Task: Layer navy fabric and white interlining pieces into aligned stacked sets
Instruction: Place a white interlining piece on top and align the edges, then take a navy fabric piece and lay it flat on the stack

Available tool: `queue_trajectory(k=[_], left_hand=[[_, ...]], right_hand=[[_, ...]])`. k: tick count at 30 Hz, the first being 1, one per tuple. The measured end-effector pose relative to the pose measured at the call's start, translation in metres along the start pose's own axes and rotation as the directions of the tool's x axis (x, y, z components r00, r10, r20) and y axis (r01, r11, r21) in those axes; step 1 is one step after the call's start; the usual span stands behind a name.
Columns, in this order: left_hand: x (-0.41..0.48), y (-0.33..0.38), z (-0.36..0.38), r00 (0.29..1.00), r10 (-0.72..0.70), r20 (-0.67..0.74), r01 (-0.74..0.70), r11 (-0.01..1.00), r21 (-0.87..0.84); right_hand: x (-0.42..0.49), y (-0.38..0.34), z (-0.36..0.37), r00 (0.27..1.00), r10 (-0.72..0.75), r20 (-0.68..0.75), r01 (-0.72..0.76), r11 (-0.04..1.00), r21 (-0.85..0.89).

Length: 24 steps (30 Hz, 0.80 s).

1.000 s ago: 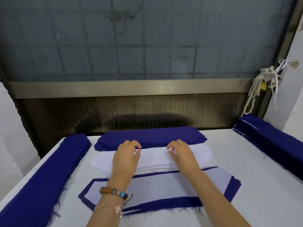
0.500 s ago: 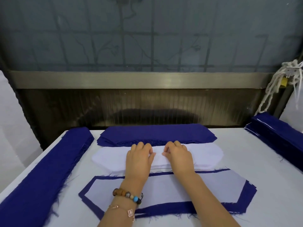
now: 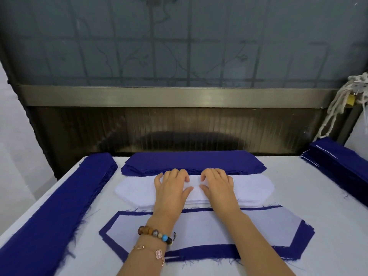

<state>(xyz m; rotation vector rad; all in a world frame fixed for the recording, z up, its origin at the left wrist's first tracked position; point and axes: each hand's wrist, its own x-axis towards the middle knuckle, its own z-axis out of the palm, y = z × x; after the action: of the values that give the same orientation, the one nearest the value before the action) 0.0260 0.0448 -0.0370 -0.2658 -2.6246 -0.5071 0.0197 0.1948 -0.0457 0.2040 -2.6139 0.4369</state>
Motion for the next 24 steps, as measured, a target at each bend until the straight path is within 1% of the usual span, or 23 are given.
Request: queue_trajectory(k=[3, 7, 9, 15, 19, 24], left_hand=[[0.002, 0.002, -0.001, 0.999, 0.052, -0.012, -0.051, 0.997, 0.06], [0.003, 0.0, -0.004, 0.999, 0.051, 0.017, -0.053, 0.988, 0.143], [0.001, -0.009, -0.006, 1.0, 0.003, -0.004, -0.003, 0.988, 0.153], [0.001, -0.048, -0.017, 0.981, -0.181, -0.064, 0.186, 0.979, 0.089], [-0.001, -0.066, -0.027, 0.951, -0.308, -0.006, 0.307, 0.947, 0.091], [0.001, -0.082, -0.04, 0.901, -0.432, 0.041, 0.425, 0.898, 0.118]], right_hand=[[-0.002, -0.002, -0.004, 1.0, 0.001, 0.006, -0.001, 0.999, 0.035], [0.0, -0.001, -0.007, 0.997, -0.005, 0.073, 0.01, 0.997, -0.07], [0.001, 0.002, -0.011, 0.996, 0.024, 0.087, -0.016, 0.996, -0.086], [0.0, 0.025, -0.03, 0.981, 0.181, 0.073, -0.168, 0.974, -0.153], [-0.002, 0.047, -0.04, 0.948, 0.316, 0.036, -0.304, 0.934, -0.191], [-0.007, 0.067, -0.047, 0.885, 0.462, -0.062, -0.465, 0.867, -0.179]])
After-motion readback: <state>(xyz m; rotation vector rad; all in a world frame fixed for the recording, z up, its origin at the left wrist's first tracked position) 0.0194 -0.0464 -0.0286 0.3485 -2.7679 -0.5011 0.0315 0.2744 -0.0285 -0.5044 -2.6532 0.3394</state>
